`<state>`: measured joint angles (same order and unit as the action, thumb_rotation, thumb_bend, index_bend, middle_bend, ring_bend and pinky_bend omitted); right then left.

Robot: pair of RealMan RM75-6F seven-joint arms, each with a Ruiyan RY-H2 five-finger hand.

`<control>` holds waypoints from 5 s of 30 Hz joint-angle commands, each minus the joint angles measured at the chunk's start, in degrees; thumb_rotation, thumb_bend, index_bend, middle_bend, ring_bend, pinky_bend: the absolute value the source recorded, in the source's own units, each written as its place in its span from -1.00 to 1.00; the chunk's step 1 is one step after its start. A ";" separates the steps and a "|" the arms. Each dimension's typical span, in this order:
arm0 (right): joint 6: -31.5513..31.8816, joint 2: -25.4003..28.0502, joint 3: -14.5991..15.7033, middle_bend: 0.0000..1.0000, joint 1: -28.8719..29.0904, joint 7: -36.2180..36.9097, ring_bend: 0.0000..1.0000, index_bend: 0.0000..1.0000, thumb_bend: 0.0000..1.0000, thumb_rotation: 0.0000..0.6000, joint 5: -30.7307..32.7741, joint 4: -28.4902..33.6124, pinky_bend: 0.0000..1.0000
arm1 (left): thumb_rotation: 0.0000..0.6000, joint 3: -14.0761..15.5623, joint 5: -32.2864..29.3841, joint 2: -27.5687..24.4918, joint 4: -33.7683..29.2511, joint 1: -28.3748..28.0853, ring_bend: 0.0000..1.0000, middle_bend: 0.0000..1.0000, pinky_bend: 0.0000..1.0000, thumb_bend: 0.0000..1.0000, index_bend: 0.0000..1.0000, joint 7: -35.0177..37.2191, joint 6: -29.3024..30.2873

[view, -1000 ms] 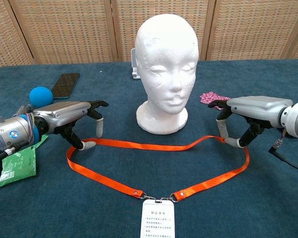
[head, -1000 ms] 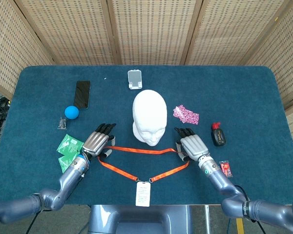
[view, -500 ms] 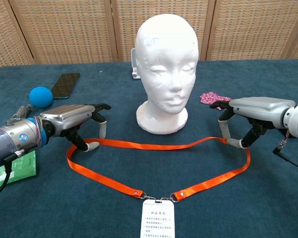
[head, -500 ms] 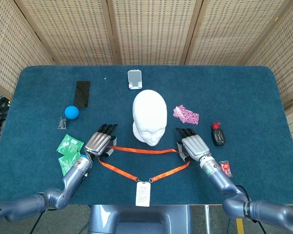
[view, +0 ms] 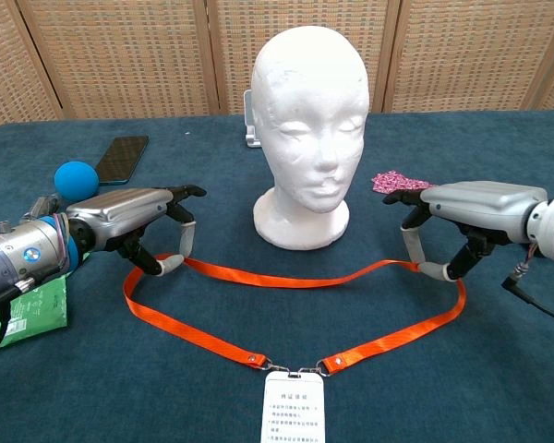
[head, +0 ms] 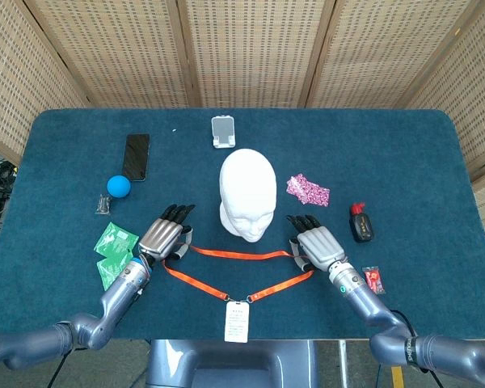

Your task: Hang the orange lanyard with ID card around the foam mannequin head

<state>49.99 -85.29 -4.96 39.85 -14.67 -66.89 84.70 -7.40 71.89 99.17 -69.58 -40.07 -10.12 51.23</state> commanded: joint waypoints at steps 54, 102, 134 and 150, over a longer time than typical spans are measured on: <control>12.49 20.29 -13.77 -0.84 2.35 22.92 -1.00 0.42 0.45 1.00 -7.73 22.29 -1.00 | 1.00 -9.83 10.77 -13.56 -10.86 -5.64 -1.00 -1.00 -1.00 -0.11 0.66 20.64 17.99; 5.38 17.46 -21.56 -0.66 11.64 15.93 -0.95 -0.80 -0.65 1.00 27.95 2.70 -1.00 | 1.00 -15.28 -8.03 -17.10 -7.23 -5.82 -1.00 -1.00 -1.00 -1.00 -1.00 13.70 10.88; 7.04 23.85 4.33 0.60 -9.18 11.12 0.54 -0.65 0.50 1.00 -8.44 12.18 0.89 | 1.00 0.69 -2.91 -33.93 -29.37 21.18 -1.00 -1.00 -1.00 -1.00 -1.00 0.87 30.39; -2.00 7.07 1.29 0.60 -1.73 -3.10 0.54 -0.63 0.50 1.00 0.82 5.83 0.89 | 1.00 -0.47 -3.13 -33.52 -27.38 21.29 -1.00 -1.00 -1.00 -1.00 -1.00 1.52 27.22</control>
<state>48.92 -76.59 -2.96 37.00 -16.10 -67.72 91.44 -7.85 68.76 65.62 -97.00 -18.78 -8.59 78.47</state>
